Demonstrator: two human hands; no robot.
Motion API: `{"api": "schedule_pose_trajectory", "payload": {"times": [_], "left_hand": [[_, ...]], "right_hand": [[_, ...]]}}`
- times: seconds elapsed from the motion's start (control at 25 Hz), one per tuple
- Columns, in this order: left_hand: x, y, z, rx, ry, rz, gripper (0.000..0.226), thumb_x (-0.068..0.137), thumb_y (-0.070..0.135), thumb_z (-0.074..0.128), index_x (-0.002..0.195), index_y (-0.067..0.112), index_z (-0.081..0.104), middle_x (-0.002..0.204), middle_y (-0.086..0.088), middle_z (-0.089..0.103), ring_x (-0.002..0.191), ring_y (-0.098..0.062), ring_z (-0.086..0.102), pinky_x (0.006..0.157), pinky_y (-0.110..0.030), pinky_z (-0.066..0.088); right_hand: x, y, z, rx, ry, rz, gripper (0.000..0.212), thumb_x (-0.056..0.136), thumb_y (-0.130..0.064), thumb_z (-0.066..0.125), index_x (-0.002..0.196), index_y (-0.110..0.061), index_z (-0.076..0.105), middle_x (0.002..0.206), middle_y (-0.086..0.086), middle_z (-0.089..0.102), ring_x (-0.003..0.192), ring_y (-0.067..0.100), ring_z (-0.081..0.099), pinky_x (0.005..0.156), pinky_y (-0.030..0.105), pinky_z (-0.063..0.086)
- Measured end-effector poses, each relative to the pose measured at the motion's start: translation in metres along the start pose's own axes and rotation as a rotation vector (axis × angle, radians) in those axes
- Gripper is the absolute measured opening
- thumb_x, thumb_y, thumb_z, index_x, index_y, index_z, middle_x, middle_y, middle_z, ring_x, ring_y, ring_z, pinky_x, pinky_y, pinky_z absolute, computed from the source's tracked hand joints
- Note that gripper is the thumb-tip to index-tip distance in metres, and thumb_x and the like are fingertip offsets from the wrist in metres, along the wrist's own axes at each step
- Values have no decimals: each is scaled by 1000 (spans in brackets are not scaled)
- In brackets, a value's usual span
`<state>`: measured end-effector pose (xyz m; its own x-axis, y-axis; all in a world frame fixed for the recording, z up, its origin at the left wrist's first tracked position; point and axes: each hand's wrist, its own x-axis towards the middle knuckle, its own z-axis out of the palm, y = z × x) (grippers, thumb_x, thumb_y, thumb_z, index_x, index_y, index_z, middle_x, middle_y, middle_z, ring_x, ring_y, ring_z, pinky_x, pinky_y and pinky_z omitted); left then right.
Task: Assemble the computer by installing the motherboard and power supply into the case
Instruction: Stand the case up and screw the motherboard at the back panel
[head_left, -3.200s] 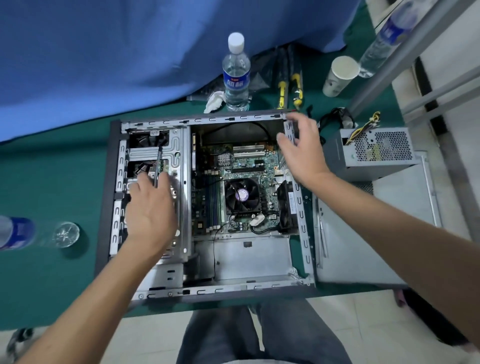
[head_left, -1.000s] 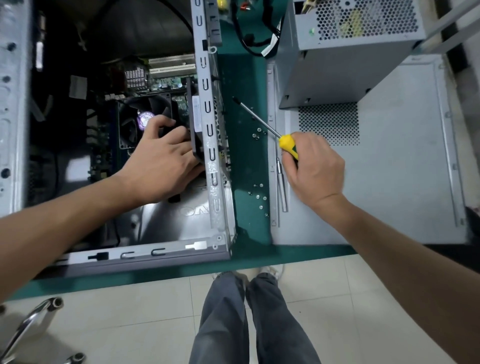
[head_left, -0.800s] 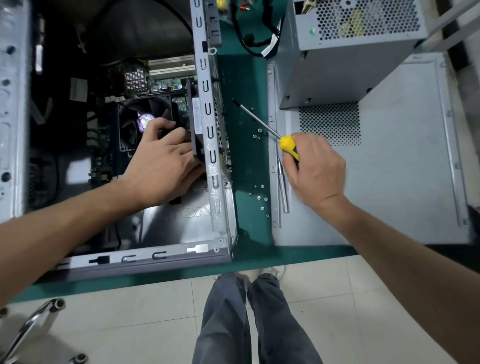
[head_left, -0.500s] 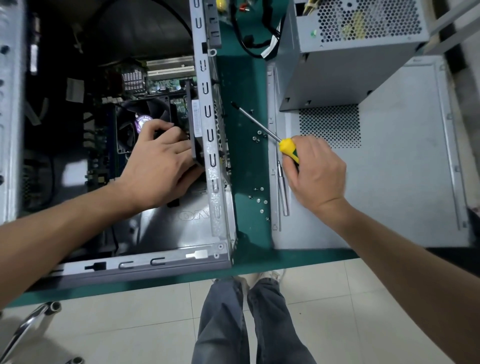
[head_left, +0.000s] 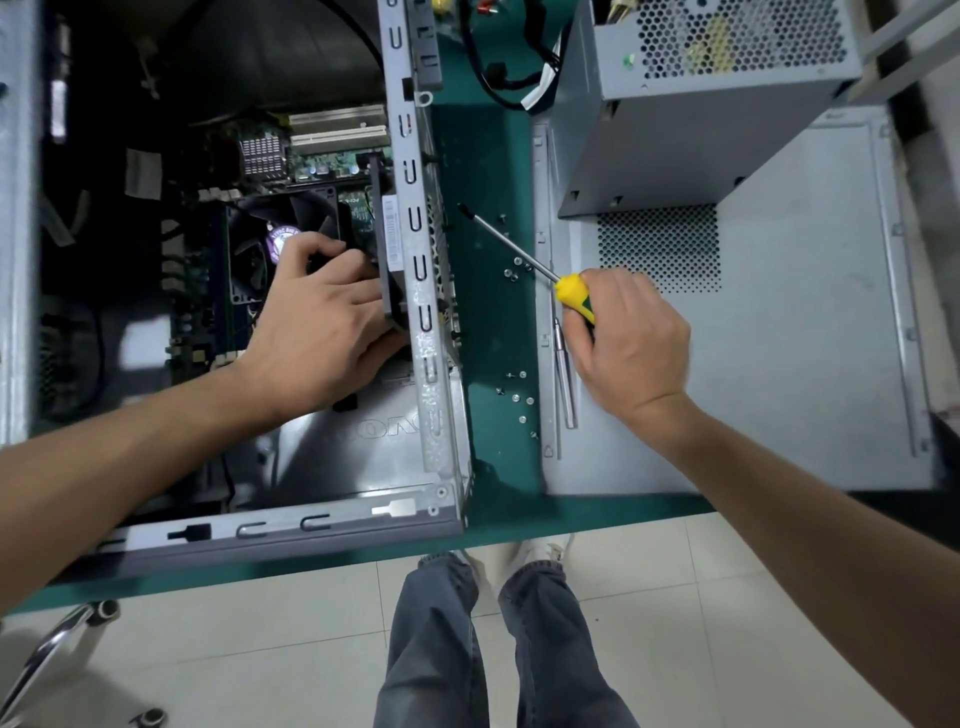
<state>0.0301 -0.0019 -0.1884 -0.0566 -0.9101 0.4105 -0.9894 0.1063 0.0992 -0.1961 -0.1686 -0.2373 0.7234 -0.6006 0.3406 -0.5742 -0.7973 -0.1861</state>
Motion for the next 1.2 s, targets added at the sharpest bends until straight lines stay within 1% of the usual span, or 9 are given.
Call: {"api": "schedule_pose_trajectory", "payload": {"times": [0.12,0.28,0.4,0.48,0.6,0.72,0.84,1.04,1.2], "left_hand": [[-4,1,3,-4,5,-38,29,102,26,34,79,32,16,75,11,13,68,-23,43,85,-40,30],[-5,-2,6,45,0,-105,40,101,30,34,62,24,39,62,10,33,70,-24,49,87,-39,30],[-4,0,6,-8,-6,-49,31,102,27,36,76,34,21,70,10,17,70,-21,41,87,-40,30],[-4,0,6,-21,-3,-45,30,102,27,36,80,36,17,73,13,14,69,-20,42,87,-40,30],[-3,2,6,-32,15,-89,34,101,32,34,78,37,10,71,18,9,69,-19,42,85,-38,31],[-1,2,6,-13,7,-110,45,98,28,44,76,38,6,68,22,6,68,-18,40,85,-38,30],[-5,1,5,0,-3,-104,42,99,29,42,72,35,9,68,24,4,68,-18,41,85,-39,31],[-2,1,5,-51,20,-68,30,101,34,27,79,36,6,69,30,5,67,-18,39,84,-40,32],[-3,1,7,-65,49,-64,29,101,36,27,79,35,9,68,27,4,67,-18,38,83,-40,32]], "right_hand": [[0,0,-1,2,12,-4,19,96,-25,56,94,-8,65,80,5,61,70,24,55,54,33,39],[1,1,0,-5,23,-16,21,97,-26,53,94,-9,66,79,4,61,69,23,54,54,31,37],[0,0,-1,-4,18,-13,21,97,-26,53,93,-9,65,79,4,61,69,23,54,53,31,37],[-2,0,-1,-9,20,-17,19,96,-25,55,93,-9,65,79,4,60,69,24,54,53,31,36],[1,2,-1,-7,18,-7,18,96,-24,55,93,-9,65,78,4,60,69,23,53,53,31,35],[1,2,0,28,19,25,19,96,-26,54,94,-10,65,80,4,61,70,23,54,54,30,33],[0,2,-2,77,12,39,19,94,-25,55,95,-10,65,82,4,62,71,24,55,55,26,32],[7,-1,-15,266,-152,193,21,97,-34,52,101,-14,59,84,-2,59,74,19,52,60,30,38],[15,14,-34,506,-373,300,18,98,-35,51,84,-27,44,69,-4,48,59,13,43,52,30,31]]}}
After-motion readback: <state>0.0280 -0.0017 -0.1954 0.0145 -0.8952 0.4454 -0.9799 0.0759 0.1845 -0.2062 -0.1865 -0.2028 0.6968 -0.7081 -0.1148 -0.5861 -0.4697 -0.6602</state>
